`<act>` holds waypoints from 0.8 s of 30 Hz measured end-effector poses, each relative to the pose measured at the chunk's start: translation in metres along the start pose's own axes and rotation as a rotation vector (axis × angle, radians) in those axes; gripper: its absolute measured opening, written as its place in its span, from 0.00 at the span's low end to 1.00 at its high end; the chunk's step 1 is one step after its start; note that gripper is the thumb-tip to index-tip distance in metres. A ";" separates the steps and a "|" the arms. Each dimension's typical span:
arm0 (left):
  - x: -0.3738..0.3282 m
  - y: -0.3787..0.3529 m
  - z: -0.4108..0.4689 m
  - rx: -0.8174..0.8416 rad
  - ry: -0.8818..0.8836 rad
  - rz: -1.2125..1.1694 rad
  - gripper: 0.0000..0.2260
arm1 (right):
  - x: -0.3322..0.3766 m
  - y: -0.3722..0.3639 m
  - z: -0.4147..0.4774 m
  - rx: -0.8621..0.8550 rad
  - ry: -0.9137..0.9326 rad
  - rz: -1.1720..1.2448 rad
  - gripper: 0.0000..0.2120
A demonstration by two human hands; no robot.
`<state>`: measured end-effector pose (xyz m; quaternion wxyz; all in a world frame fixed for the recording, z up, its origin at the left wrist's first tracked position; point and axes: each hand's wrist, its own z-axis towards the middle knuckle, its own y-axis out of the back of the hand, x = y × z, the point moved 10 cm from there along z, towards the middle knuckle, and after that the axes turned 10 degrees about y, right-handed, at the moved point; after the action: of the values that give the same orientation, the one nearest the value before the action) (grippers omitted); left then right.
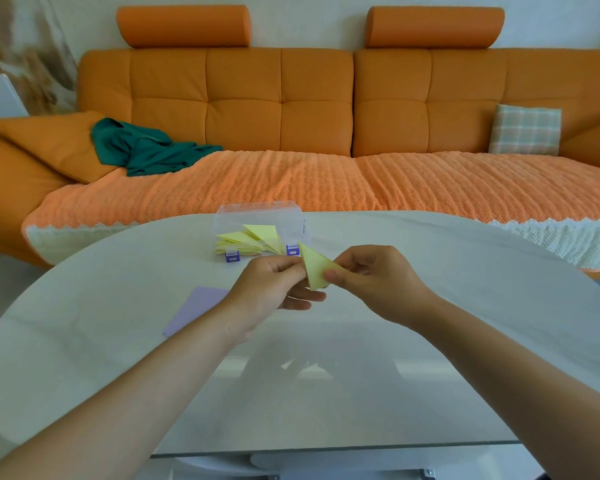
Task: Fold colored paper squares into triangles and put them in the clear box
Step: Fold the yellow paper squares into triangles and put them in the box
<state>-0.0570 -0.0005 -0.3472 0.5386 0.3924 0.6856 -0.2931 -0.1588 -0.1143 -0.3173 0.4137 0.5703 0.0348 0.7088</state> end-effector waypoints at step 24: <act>-0.010 -0.002 -0.003 0.036 -0.044 -0.025 0.10 | 0.005 0.006 -0.005 -0.025 -0.106 0.070 0.05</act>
<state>-0.0594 -0.0011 -0.3370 0.5427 0.3867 0.6731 -0.3207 -0.1664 -0.1133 -0.3120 0.3970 0.6028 -0.0162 0.6920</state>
